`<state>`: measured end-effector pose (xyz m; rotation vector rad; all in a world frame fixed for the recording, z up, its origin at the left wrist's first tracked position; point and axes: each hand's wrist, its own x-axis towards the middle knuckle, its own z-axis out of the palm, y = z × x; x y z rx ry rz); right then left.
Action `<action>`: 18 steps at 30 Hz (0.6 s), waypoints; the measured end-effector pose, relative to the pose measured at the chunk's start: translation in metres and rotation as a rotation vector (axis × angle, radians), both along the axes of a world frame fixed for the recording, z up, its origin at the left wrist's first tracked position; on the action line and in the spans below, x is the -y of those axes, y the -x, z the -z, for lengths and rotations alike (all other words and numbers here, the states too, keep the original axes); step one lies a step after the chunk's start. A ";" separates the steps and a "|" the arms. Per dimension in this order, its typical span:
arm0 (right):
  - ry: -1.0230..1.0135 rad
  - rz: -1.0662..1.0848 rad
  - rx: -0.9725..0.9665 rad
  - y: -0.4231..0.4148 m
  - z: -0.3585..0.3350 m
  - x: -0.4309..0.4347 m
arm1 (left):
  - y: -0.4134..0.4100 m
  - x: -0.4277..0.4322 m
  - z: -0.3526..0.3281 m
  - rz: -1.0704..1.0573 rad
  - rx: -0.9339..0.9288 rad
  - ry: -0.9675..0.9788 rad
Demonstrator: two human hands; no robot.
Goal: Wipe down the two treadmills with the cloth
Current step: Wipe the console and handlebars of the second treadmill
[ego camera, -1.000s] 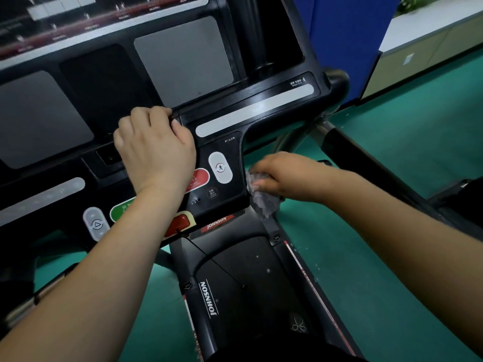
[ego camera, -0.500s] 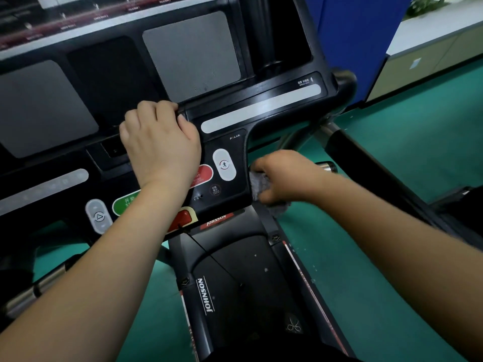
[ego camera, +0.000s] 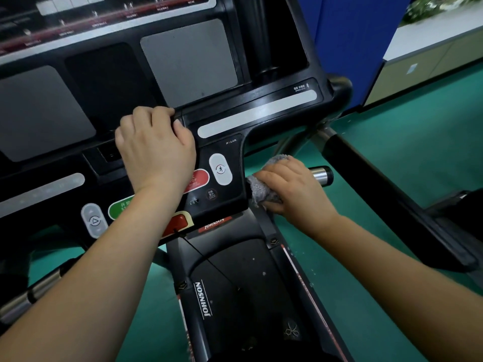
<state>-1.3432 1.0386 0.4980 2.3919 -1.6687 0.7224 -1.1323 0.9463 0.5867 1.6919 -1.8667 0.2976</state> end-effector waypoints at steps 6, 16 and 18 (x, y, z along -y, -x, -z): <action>-0.137 0.119 -0.019 0.036 -0.003 -0.004 | -0.001 0.001 -0.001 -0.005 0.004 -0.010; -0.265 0.374 0.318 0.068 0.010 -0.025 | 0.001 -0.001 -0.002 -0.014 0.024 -0.003; -0.368 0.575 0.596 0.063 0.012 -0.036 | 0.002 0.000 -0.001 -0.016 0.028 -0.002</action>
